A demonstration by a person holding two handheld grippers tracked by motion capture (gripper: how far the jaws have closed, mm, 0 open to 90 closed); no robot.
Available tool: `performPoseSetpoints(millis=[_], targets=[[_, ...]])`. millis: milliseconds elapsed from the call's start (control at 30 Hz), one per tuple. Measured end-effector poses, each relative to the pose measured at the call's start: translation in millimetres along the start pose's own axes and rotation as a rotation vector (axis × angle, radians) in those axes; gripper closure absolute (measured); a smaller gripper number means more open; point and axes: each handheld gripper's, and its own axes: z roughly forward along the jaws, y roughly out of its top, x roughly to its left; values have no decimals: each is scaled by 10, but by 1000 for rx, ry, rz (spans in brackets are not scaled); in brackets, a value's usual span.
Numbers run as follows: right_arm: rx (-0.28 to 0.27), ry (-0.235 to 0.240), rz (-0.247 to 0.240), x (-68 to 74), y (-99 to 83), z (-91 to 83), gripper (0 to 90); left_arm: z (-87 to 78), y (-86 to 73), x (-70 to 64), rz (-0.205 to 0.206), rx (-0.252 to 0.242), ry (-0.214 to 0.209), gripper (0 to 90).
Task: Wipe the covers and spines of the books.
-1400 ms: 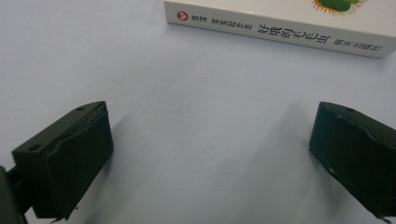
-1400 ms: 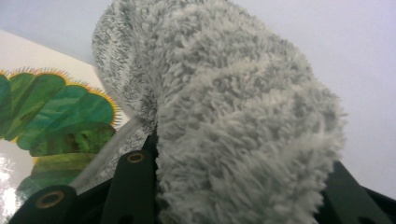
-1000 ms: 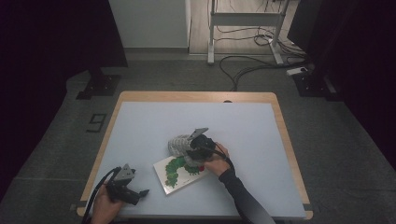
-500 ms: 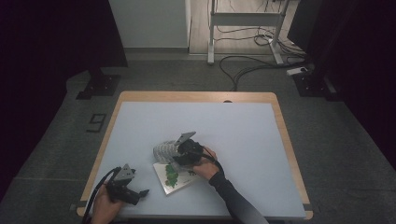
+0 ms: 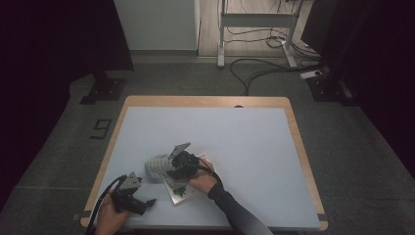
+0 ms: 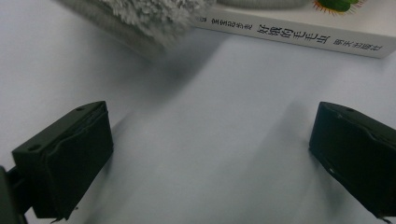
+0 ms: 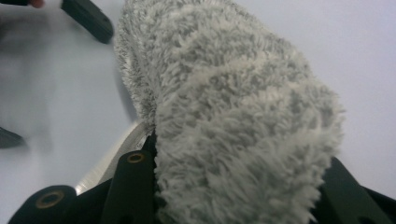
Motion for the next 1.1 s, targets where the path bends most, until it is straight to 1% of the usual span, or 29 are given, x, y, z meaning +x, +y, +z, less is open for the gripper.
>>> performPoseSetpoints(millis=[33,67,100,133,167,200,300,467,500,633,667,700,900,933,967,1067,1100], targets=[[0,0,0,0,0,0,548,1,0,0,0,-1,0,0],[-1,5,-3,22,17,16,548,0,0,0,0,0,0,0],[1,13,-14,74,52,47,547,0,0,1,1,0,0,0],[1,13,-14,74,52,47,547,0,0,1,1,0,0,0],[1,19,-28,123,83,77,548,0,0,0,1,0,0,0],[1,19,-28,123,83,77,548,0,0,0,1,0,0,0],[3,23,-41,185,134,125,547,0,0,0,1,0,0,0],[2,23,-54,209,159,152,546,0,0,0,1,0,0,0],[1,26,-55,205,157,152,546,-1,0,0,1,1,0,0],[-8,46,-28,164,153,142,546,-1,0,0,1,1,0,0],[-9,46,-28,158,155,134,547,-1,0,0,1,1,0,0],[-13,36,-26,147,159,118,548,-1,0,0,1,1,0,0],[-13,28,-18,89,169,34,549,0,0,0,1,0,0,0],[-16,16,-20,63,170,-14,549,0,0,0,1,0,0,0],[-16,16,-20,63,170,-14,549,0,0,0,0,0,0,0],[-30,8,-7,11,178,-118,549,1,-1,-2,-2,-2,0,0],[-33,2,-10,1,181,-143,549,2,-1,-3,-3,-3,0,0]])
